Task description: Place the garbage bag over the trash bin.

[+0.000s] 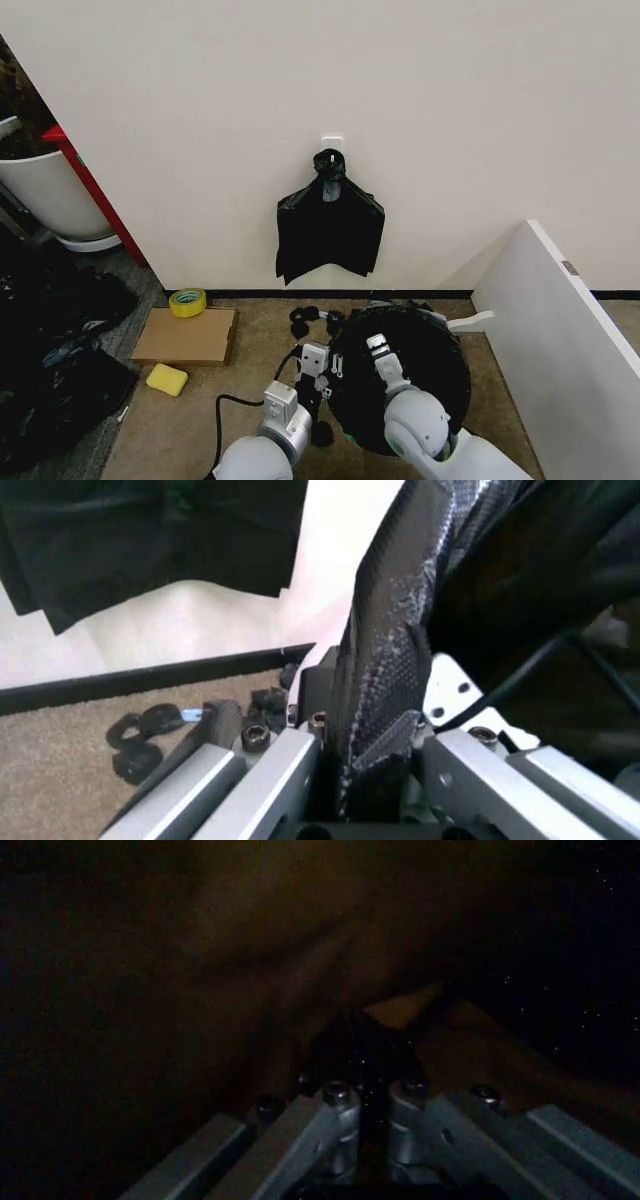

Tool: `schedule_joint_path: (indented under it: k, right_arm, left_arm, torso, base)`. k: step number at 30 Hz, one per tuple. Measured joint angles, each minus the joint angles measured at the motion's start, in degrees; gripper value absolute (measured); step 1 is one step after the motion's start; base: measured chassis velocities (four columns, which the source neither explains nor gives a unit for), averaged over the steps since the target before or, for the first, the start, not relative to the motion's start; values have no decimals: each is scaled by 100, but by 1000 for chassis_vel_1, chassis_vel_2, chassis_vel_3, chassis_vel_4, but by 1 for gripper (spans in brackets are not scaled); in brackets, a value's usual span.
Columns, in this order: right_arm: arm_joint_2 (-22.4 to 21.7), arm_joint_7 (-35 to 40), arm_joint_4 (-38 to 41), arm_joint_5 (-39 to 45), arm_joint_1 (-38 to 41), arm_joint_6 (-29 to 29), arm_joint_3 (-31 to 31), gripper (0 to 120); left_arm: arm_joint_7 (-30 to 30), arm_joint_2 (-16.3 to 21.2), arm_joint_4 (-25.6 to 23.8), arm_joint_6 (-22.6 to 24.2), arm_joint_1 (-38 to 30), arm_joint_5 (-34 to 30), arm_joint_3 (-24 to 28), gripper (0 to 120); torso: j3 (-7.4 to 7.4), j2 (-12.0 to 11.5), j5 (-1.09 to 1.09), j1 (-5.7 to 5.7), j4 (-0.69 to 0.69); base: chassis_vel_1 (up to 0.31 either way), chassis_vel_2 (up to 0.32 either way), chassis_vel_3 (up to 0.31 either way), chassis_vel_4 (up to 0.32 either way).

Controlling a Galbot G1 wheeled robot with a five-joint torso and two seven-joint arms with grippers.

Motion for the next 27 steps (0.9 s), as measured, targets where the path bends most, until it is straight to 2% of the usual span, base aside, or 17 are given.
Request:
schedule_joint_path:
  k: [1,3,9,16,18,21,24,27]
  right_arm:
    - [47,-157,-97,-230,23,325,-3,0]
    - [36,-284,-181,-420,61,543,63,0]
    - [-144,-221,-110,-349,-74,271,210,0]
    - [16,-273,-53,-540,-201,165,121,0]
    - [26,-278,-74,-562,-175,184,120,0]
    - [-3,-420,-132,-889,-188,512,257,0]
    - [-119,-572,138,-887,-431,641,430,0]
    - [-252,-756,449,-794,-735,753,585,7]
  left_arm:
    - [-2,-23,-7,3,25,0,5,0]
    - [-2,-32,-27,7,51,2,-3,0]
    - [-1,-21,-59,13,113,3,-33,0]
    - [0,-62,-63,27,133,9,9,0]
    - [0,-53,-76,30,142,10,14,0]
    - [0,62,-100,30,177,4,35,0]
    - [-26,83,-73,29,159,-75,13,0]
    - [-94,-3,-13,83,94,-192,-44,0]
  torso:
    - [0,0,0,0,1]
    - [0,0,0,0,2]
    - [0,0,-1,0,0]
    - [0,0,0,0,1]
    - [0,0,-1,0,1]
    - [0,0,1,0,2]
    - [0,0,0,0,1]
    - [0,0,-1,0,0]
  base:
    - [0,0,0,0]
    - [0,0,0,0]
    - [0,0,0,0]
    - [0,0,0,0]
    - [0,0,0,0]
    - [0,0,0,0]
    - [0,0,0,0]
    - [0,0,0,0]
